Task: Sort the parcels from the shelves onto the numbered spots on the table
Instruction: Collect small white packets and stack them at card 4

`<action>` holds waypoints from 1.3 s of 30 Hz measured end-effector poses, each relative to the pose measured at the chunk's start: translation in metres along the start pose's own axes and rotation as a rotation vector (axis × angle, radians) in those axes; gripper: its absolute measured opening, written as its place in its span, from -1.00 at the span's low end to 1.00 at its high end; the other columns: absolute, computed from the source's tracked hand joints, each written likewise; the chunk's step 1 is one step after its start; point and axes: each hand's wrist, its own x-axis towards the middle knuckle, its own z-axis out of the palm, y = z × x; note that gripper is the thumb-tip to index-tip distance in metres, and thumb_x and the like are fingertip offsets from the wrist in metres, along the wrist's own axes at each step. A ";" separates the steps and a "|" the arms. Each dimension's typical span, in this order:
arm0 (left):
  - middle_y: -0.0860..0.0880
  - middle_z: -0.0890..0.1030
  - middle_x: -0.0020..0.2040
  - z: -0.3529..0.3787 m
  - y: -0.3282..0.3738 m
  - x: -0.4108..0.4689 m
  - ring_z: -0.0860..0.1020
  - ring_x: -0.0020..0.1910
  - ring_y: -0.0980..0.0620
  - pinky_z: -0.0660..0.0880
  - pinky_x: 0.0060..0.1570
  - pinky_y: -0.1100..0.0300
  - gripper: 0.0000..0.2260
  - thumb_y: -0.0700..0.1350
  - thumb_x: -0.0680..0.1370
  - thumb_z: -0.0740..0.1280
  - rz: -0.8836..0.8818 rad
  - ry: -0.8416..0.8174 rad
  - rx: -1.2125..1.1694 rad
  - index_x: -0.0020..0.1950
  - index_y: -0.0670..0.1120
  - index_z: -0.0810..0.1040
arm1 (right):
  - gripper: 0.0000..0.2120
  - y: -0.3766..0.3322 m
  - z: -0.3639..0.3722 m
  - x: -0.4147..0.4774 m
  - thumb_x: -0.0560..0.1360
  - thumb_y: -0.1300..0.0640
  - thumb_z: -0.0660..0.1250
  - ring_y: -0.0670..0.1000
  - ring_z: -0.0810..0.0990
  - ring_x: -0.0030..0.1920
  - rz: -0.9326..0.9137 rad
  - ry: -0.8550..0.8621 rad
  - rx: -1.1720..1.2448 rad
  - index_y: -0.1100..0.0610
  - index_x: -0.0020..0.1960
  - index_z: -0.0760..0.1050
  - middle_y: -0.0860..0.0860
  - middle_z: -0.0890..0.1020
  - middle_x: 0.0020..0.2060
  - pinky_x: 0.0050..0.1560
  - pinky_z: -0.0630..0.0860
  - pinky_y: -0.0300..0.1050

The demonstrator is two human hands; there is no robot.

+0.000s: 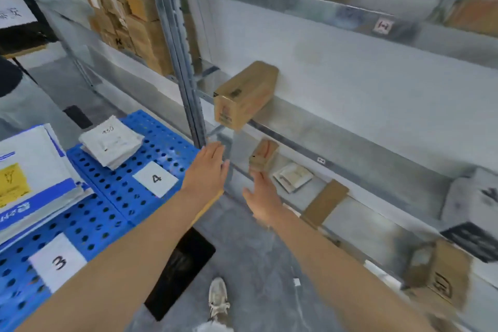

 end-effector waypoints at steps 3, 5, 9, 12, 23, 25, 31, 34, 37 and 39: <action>-0.14 0.31 0.47 0.028 0.030 0.004 0.26 0.45 -0.08 0.20 0.43 0.09 -0.59 -0.07 0.65 0.09 0.052 -0.084 -0.030 0.46 -0.21 0.27 | -0.52 0.049 -0.019 -0.014 0.59 0.07 0.15 0.18 0.30 0.38 0.141 0.036 -0.033 0.22 0.46 0.20 0.16 0.28 0.39 0.37 0.28 0.05; -0.14 0.29 0.46 0.050 0.044 0.009 0.26 0.43 -0.09 0.22 0.41 0.10 -0.60 -0.06 0.66 0.06 0.075 -0.154 -0.006 0.47 -0.21 0.26 | -0.52 0.079 -0.027 -0.018 0.60 0.07 0.14 0.16 0.32 0.37 0.217 0.063 -0.012 0.21 0.46 0.21 0.14 0.29 0.38 0.38 0.29 0.07; -0.11 0.34 0.41 0.097 0.056 0.022 0.29 0.39 -0.08 0.31 0.32 0.07 -0.62 -0.04 0.66 0.06 0.095 -0.263 -0.047 0.44 -0.17 0.27 | -0.56 0.133 -0.029 -0.018 0.58 0.12 0.18 0.17 0.41 0.29 0.367 0.108 0.102 0.20 0.43 0.26 0.13 0.33 0.33 0.31 0.37 0.10; -0.09 0.36 0.39 0.134 0.053 0.042 0.31 0.37 -0.06 0.31 0.29 0.08 -0.63 -0.04 0.66 0.07 0.133 -0.329 -0.044 0.42 -0.16 0.29 | -0.58 0.166 -0.024 -0.004 0.56 0.12 0.20 0.19 0.41 0.27 0.455 0.113 0.092 0.23 0.39 0.30 0.16 0.37 0.29 0.27 0.39 0.12; -0.15 0.45 0.24 0.304 0.032 0.151 0.41 0.25 -0.13 0.36 0.21 0.05 -0.67 -0.08 0.64 0.07 0.184 -0.393 -0.069 0.34 -0.21 0.36 | -0.57 0.259 0.039 0.117 0.60 0.13 0.17 0.13 0.39 0.33 0.513 0.129 0.170 0.18 0.45 0.26 0.09 0.30 0.38 0.33 0.35 0.01; -0.13 0.42 0.31 0.332 0.030 0.159 0.37 0.32 -0.12 0.33 0.28 0.04 -0.63 -0.07 0.65 0.06 0.141 -0.416 -0.106 0.41 -0.20 0.31 | -0.56 0.272 0.054 0.139 0.61 0.13 0.16 0.12 0.35 0.36 0.512 0.114 0.171 0.20 0.46 0.23 0.10 0.28 0.40 0.32 0.32 -0.05; -0.12 0.40 0.37 0.404 0.014 0.187 0.38 0.34 -0.09 0.34 0.32 0.04 -0.61 -0.07 0.65 0.08 0.156 -0.498 -0.096 0.45 -0.18 0.29 | -0.53 0.311 0.075 0.211 0.61 0.10 0.16 0.11 0.39 0.32 0.524 0.101 0.154 0.19 0.48 0.20 0.06 0.27 0.40 0.30 0.41 0.03; -0.12 0.40 0.36 0.443 0.015 0.217 0.41 0.30 -0.09 0.40 0.27 0.00 -0.63 -0.08 0.65 0.09 0.101 -0.518 -0.118 0.43 -0.19 0.29 | -0.51 0.335 0.081 0.253 0.60 0.10 0.14 0.13 0.42 0.32 0.601 0.164 0.216 0.19 0.50 0.18 0.07 0.25 0.42 0.30 0.42 0.09; -0.18 0.38 0.37 0.481 0.023 0.248 0.39 0.32 -0.13 0.36 0.30 0.01 -0.61 -0.08 0.65 0.08 -0.013 -0.533 -0.192 0.43 -0.24 0.27 | -0.49 0.361 0.091 0.291 0.59 0.09 0.12 0.20 0.44 0.27 0.734 0.212 0.262 0.27 0.48 0.15 0.16 0.29 0.38 0.26 0.46 0.13; -0.20 0.40 0.34 0.505 0.027 0.261 0.41 0.30 -0.16 0.38 0.27 -0.01 -0.62 -0.06 0.66 0.07 -0.104 -0.544 -0.246 0.41 -0.24 0.29 | -0.50 0.380 0.100 0.309 0.58 0.08 0.11 0.22 0.47 0.22 0.786 0.201 0.221 0.33 0.43 0.18 0.21 0.36 0.32 0.21 0.50 0.14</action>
